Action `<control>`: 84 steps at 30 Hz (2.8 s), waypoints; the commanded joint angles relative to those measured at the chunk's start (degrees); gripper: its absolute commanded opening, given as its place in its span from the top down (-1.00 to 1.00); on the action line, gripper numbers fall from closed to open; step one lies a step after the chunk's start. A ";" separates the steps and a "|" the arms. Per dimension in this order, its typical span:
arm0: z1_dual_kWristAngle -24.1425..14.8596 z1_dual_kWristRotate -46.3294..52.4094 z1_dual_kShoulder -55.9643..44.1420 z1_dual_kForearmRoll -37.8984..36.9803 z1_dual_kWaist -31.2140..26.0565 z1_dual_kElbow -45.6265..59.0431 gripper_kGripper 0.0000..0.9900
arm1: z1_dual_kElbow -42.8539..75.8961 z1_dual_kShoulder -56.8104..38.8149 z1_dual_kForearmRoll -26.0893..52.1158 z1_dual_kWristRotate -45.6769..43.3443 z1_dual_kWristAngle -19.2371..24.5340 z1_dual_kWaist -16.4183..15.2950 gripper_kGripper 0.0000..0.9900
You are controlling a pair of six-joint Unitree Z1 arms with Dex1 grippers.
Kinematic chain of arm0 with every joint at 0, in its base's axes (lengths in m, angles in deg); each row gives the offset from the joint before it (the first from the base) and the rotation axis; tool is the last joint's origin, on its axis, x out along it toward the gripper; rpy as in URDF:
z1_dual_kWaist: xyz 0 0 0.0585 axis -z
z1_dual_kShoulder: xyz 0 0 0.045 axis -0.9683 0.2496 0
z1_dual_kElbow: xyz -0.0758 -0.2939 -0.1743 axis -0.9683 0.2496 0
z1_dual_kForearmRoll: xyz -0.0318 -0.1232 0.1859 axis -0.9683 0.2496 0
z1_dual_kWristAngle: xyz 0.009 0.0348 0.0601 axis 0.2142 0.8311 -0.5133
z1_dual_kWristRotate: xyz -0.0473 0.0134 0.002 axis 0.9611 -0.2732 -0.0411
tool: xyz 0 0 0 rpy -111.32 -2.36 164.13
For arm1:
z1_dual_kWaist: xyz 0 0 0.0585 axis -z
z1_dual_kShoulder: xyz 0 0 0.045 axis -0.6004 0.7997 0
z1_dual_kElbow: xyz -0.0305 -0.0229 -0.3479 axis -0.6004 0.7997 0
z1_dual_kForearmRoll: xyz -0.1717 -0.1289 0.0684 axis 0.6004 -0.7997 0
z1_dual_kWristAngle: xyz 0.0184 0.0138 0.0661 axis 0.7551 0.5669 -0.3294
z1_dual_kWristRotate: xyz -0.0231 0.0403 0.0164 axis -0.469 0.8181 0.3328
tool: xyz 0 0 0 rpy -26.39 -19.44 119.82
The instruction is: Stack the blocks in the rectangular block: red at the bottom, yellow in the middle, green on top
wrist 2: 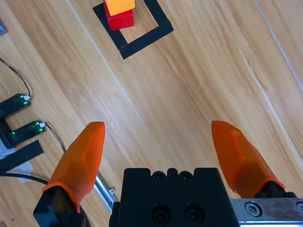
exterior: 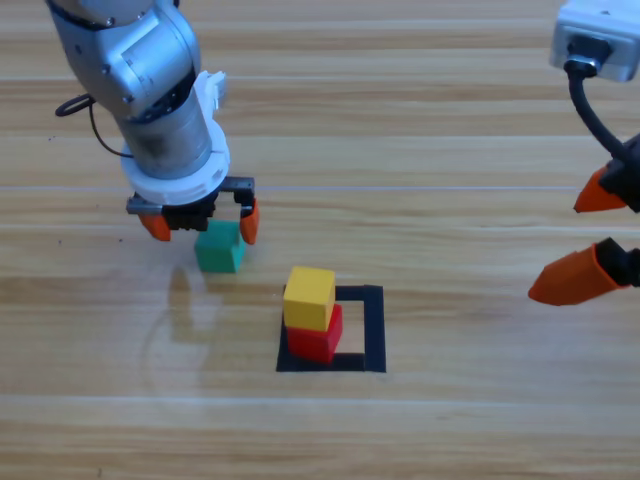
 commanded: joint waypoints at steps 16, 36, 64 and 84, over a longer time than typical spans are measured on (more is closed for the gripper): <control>-0.73 0.29 6.92 0.01 2.45 -0.54 -0.61 | 1.91 1.78 0.98 -0.79 -1.76 1.29 -1.00; -0.99 1.25 2.09 33.76 6.14 -30.68 1.00 | 1.91 1.95 0.98 -0.71 -1.40 1.29 -1.00; 1.82 15.23 8.33 38.42 18.53 -36.22 1.00 | 2.18 1.86 0.71 -0.79 -1.58 1.29 -1.00; 3.05 17.16 10.88 38.25 19.94 -35.87 1.00 | 2.62 1.60 0.63 -1.14 -2.37 1.29 -1.00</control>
